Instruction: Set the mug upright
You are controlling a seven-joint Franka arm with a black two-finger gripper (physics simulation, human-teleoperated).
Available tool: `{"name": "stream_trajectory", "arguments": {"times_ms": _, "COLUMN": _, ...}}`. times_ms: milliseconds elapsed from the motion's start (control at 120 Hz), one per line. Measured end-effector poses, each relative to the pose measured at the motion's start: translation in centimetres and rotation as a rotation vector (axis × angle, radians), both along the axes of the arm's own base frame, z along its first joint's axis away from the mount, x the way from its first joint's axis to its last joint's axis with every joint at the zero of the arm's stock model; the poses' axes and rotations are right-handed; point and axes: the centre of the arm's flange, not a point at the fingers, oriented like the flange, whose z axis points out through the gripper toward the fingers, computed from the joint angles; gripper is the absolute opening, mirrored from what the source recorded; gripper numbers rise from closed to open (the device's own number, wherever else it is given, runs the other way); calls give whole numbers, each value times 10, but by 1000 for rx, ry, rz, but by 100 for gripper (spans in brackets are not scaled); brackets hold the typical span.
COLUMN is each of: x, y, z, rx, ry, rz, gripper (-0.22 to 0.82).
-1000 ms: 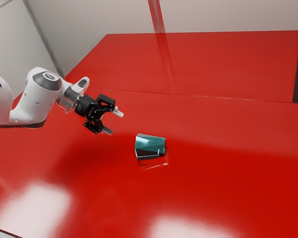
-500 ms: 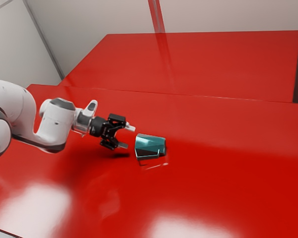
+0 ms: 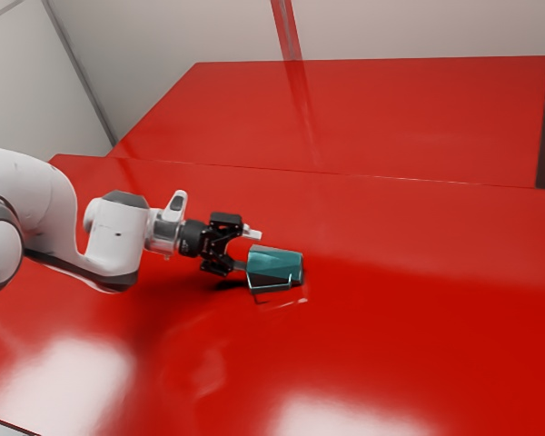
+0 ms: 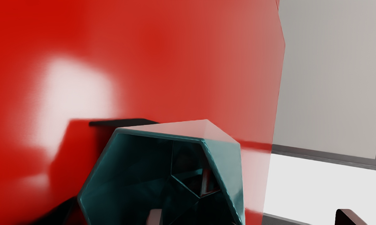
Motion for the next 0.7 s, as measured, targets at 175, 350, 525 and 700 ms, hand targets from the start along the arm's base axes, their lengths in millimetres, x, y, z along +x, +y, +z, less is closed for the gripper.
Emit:
{"name": "stream_trajectory", "arguments": {"times_ms": 175, "x": 2, "y": -12, "z": -1, "rx": -8, "ry": -19, "rz": -3, "gripper": 60}}
{"name": "stream_trajectory", "arguments": {"times_ms": 350, "x": 3, "y": -21, "z": -5, "rx": -11, "ry": -26, "rz": 3, "gripper": 39}}
{"name": "stream_trajectory", "arguments": {"times_ms": 525, "x": 3, "y": -23, "z": -7, "rx": -8, "ry": -26, "rz": 8, "gripper": 6}}
{"name": "stream_trajectory", "arguments": {"times_ms": 700, "x": 4, "y": -29, "z": -4, "rx": -10, "ry": -28, "rz": 3, "gripper": -9}}
